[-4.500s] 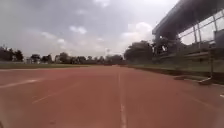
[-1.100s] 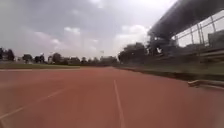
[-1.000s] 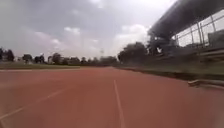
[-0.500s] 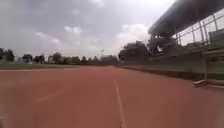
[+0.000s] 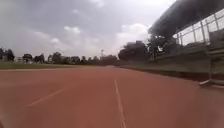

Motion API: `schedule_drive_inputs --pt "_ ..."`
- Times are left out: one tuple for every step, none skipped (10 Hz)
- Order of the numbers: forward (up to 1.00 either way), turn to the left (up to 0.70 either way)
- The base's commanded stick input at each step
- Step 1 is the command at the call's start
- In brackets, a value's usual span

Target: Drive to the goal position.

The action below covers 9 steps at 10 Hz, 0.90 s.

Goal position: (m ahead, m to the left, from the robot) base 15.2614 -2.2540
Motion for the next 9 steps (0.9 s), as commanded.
schedule_drive_inputs --pt "0.45 0.0" --pt "0.45 0.0" --pt "0.45 0.0" --pt "0.45 0.0" --pt "0.45 0.0" --pt "0.45 0.0" --pt "0.45 0.0" --pt "0.45 0.0" --pt "0.45 0.0"
